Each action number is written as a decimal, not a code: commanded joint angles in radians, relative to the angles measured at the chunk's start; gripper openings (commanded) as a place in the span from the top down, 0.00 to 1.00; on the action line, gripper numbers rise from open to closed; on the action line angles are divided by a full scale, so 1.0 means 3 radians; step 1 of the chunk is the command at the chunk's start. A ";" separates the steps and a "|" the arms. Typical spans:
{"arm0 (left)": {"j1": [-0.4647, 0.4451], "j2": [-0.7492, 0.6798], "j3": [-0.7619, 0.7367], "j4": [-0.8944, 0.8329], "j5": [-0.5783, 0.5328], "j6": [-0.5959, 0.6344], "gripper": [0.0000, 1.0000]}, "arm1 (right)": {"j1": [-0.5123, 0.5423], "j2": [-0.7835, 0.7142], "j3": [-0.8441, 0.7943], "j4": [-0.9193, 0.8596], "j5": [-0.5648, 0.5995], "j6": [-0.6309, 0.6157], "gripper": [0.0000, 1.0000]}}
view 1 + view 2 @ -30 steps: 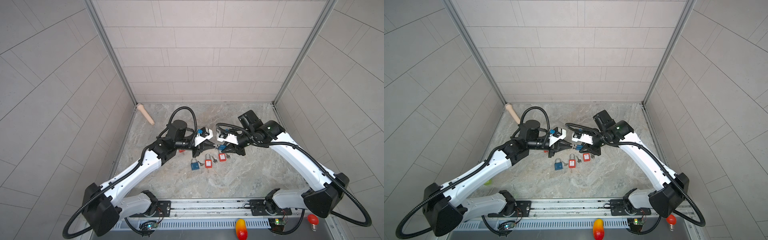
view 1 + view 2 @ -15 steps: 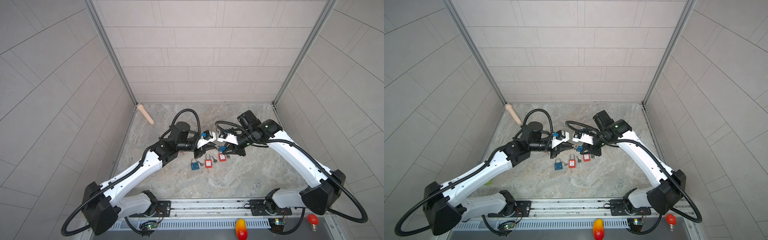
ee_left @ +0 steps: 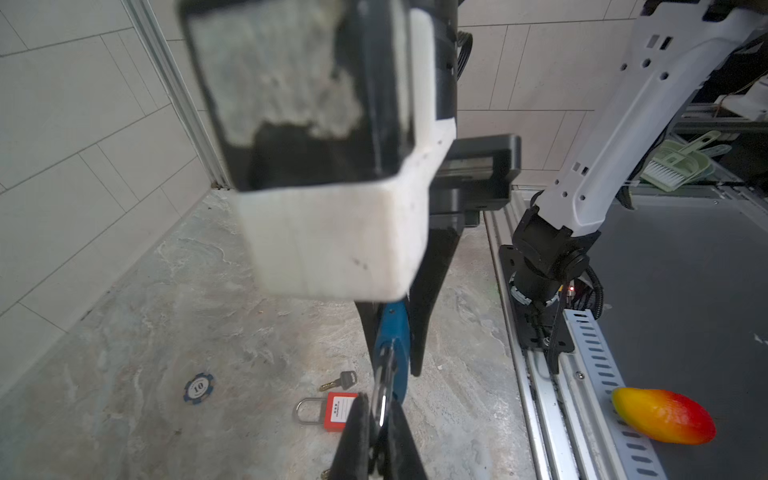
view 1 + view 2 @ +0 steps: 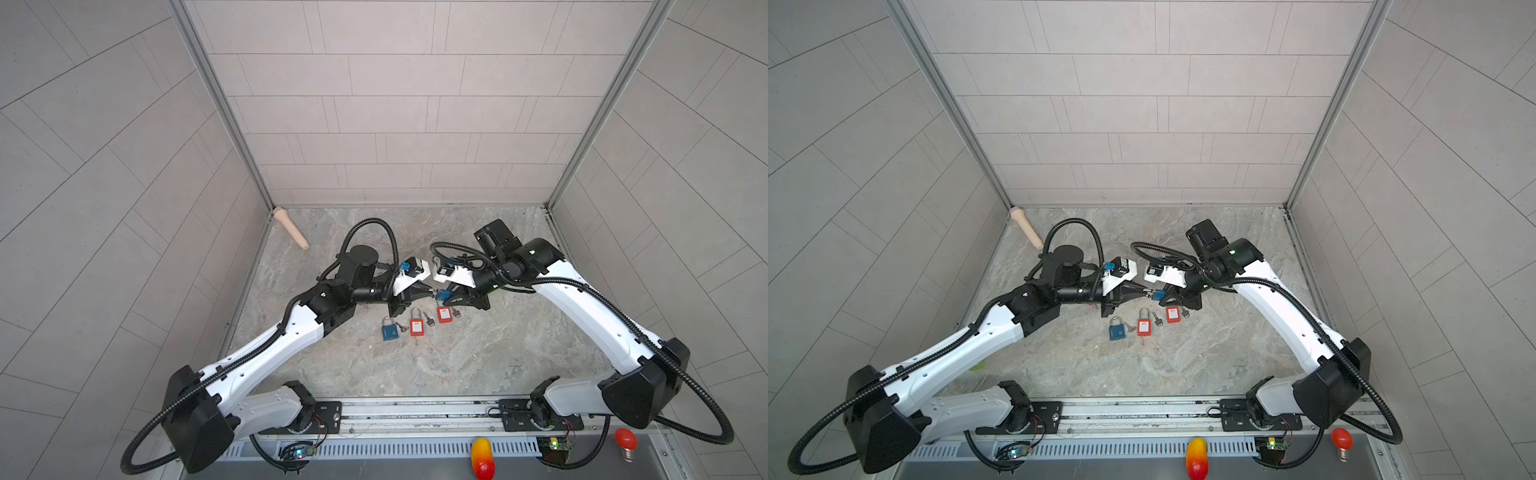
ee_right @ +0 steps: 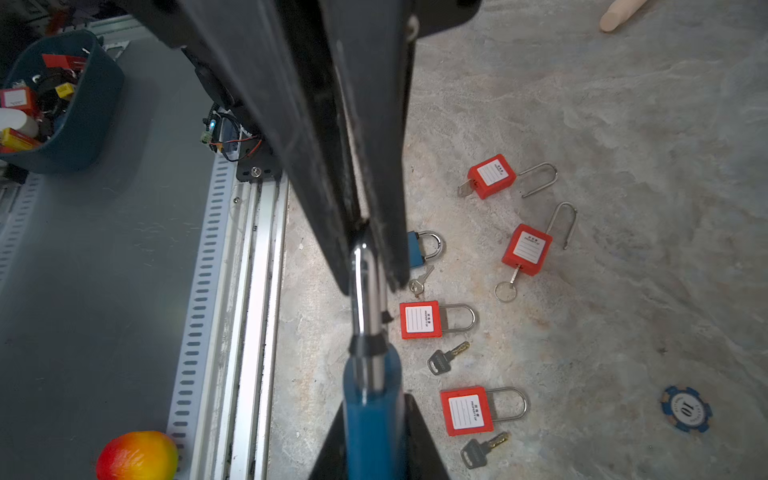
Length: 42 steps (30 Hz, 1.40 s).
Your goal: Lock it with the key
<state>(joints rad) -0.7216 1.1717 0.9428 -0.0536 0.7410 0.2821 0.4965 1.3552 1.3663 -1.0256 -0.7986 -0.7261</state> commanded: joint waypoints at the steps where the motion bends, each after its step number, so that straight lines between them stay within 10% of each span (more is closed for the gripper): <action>1: -0.0141 0.0093 -0.0102 0.0358 0.0419 -0.0212 1.00 | 0.0114 -0.0075 -0.0048 0.0804 -0.0175 0.0043 1.00; 27: -0.0227 0.0088 -0.0743 0.1203 0.0161 -0.0336 1.00 | 0.0141 0.0183 0.0221 0.0784 -0.0446 0.0288 1.00; 33: 0.0120 -0.0074 -0.0625 0.1227 0.0446 -0.0620 1.00 | 0.0091 -0.0197 -0.0025 0.0485 0.0080 0.0218 0.69; 42: 0.0202 -0.0090 -0.0360 0.0893 0.0675 -0.0552 1.00 | -0.0005 -0.0764 -0.0494 0.0497 0.0248 0.0344 0.65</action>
<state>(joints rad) -0.6632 1.1683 0.7921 0.2115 0.8921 0.1196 0.4995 1.1275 1.2289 -0.8864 -0.7166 -0.6342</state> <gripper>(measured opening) 0.067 0.347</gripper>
